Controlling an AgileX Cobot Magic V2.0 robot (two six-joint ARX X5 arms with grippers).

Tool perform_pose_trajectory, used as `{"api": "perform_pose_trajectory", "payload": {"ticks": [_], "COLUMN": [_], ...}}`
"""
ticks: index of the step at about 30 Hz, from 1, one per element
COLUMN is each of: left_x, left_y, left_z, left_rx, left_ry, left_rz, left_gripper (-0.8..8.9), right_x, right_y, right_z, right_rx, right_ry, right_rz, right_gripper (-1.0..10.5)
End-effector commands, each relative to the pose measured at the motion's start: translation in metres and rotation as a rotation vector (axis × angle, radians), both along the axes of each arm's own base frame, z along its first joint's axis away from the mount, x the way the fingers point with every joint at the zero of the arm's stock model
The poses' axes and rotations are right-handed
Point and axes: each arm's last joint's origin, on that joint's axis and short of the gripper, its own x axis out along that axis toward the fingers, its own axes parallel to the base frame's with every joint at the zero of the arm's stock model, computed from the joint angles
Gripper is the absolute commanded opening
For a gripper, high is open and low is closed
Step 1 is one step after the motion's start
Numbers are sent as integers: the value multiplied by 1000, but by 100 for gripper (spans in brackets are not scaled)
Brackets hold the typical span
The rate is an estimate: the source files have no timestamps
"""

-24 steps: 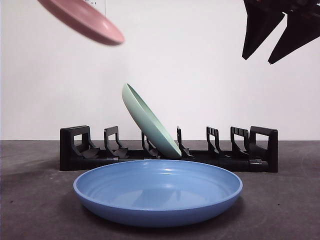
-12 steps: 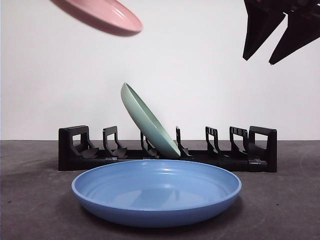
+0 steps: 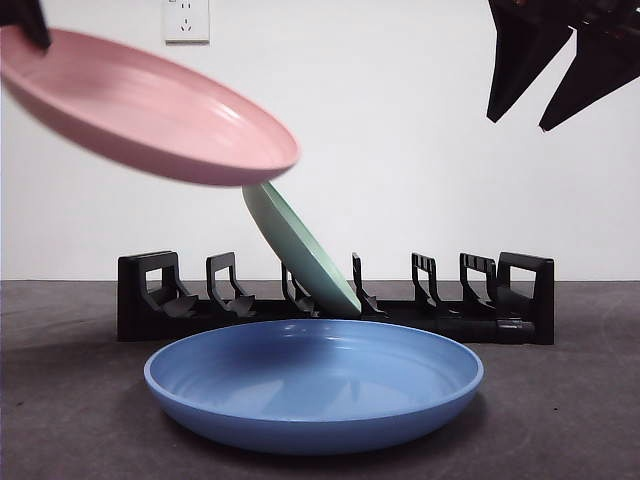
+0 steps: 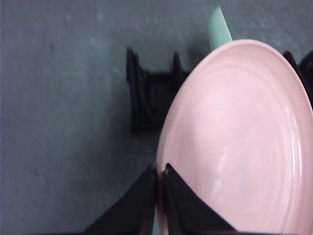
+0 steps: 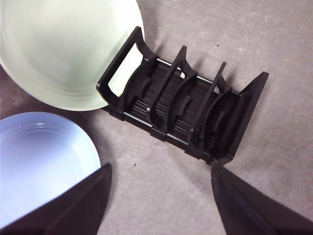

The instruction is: Place the plate

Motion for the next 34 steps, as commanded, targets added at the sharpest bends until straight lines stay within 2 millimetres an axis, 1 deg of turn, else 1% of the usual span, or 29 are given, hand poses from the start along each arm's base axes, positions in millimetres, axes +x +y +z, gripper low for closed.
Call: {"api": "perform_pose_trajectory", "payload": {"ticks": [1, 4, 8, 15, 22, 29, 34], "left_x": [-11, -19, -24, -27, -20, -5, 7], "left_y": [0, -1, -6, -20, -38, -65, -77], "left_z": [-10, -28, -48, -68, -84, -102, -117], "left_rx": [-114, -152, -191, -256, -261, -267, -238], "left_ry": [20, 69, 144, 221, 285, 323, 349], "left_rz": [50, 68, 92, 112, 117, 121, 128], "left_gripper": [14, 14, 14, 14, 14, 14, 14], "right_x": [1, 1, 1, 1, 1, 1, 1], "right_y": [2, 2, 2, 2, 2, 2, 2], "right_z": [7, 7, 7, 7, 7, 7, 7], "right_rx": [15, 15, 15, 15, 15, 15, 15], "right_ry": [-19, -19, -19, -19, -19, -19, -18], "right_rz": [-2, -2, -2, -2, -2, -2, -2], "right_gripper": [318, 318, 318, 318, 318, 318, 318]}}
